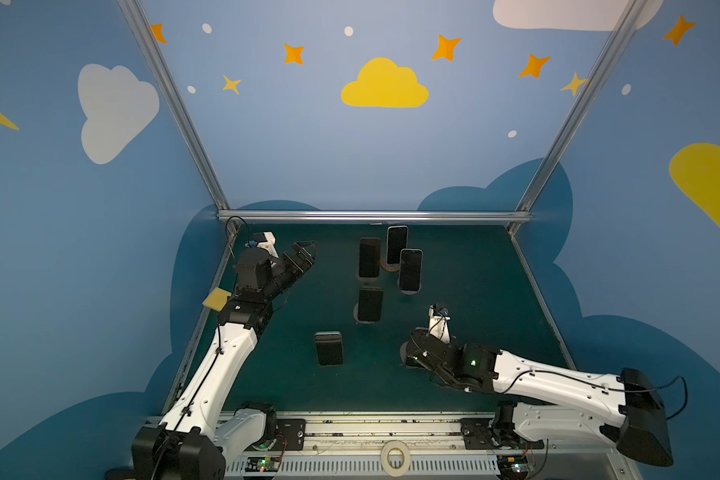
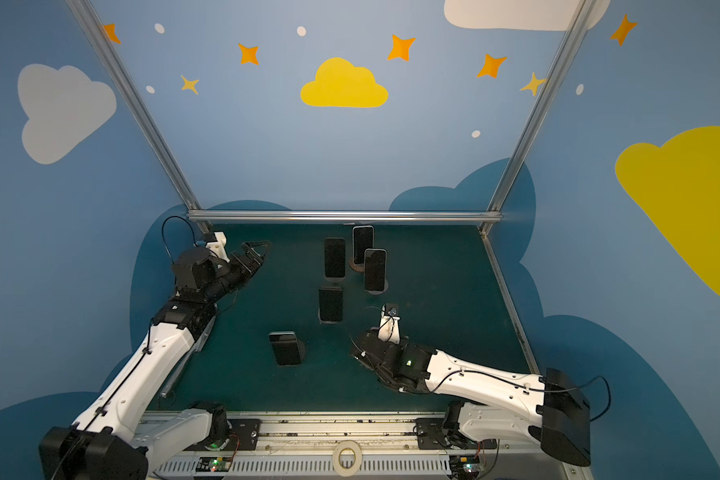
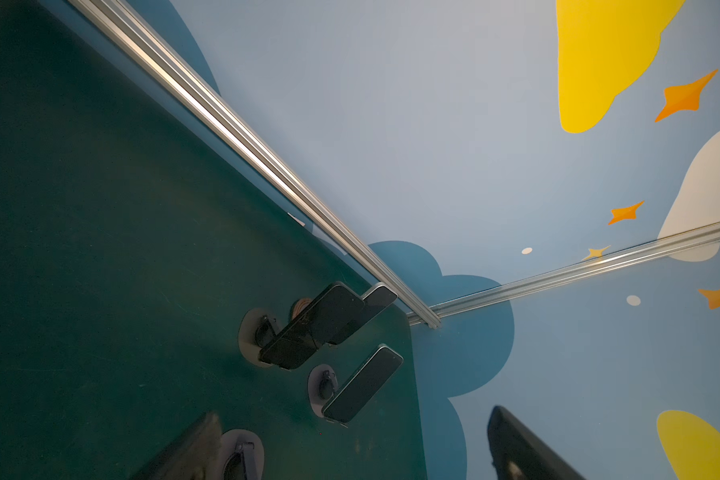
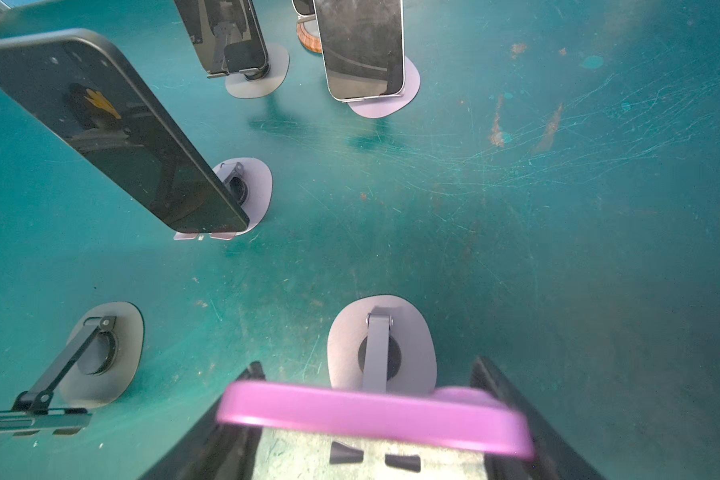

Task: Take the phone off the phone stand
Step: 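Lift the purple-cased phone up off its grey stand with the right gripper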

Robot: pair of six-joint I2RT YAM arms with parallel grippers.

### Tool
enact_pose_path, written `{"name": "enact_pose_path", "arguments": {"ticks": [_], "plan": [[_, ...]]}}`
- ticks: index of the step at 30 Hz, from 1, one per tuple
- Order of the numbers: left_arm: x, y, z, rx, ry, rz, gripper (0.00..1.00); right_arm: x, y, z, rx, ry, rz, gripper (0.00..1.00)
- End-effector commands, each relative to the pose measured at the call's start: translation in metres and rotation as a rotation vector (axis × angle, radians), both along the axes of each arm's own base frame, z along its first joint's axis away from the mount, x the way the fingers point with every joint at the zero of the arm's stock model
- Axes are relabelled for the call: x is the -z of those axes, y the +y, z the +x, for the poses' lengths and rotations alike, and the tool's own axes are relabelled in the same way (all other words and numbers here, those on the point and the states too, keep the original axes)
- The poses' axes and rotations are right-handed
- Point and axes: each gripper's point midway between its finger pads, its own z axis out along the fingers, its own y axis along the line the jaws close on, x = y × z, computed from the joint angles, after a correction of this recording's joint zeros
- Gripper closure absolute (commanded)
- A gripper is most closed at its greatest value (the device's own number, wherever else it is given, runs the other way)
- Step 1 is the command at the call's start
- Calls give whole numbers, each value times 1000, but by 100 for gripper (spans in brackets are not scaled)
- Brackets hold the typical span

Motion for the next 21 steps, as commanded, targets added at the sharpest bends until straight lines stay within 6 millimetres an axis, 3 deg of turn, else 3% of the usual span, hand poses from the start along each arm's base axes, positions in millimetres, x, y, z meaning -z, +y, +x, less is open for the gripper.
{"name": "enact_pose_path", "arguments": {"ticks": [1,21], "plan": [[0,-2,0,13,-13,7,2,-5,-4,-3,-12,0,-7,33],[-1,-4,-1,20,-15,2,2,-35,-3,-3,-60,-83,-2,37]]}}
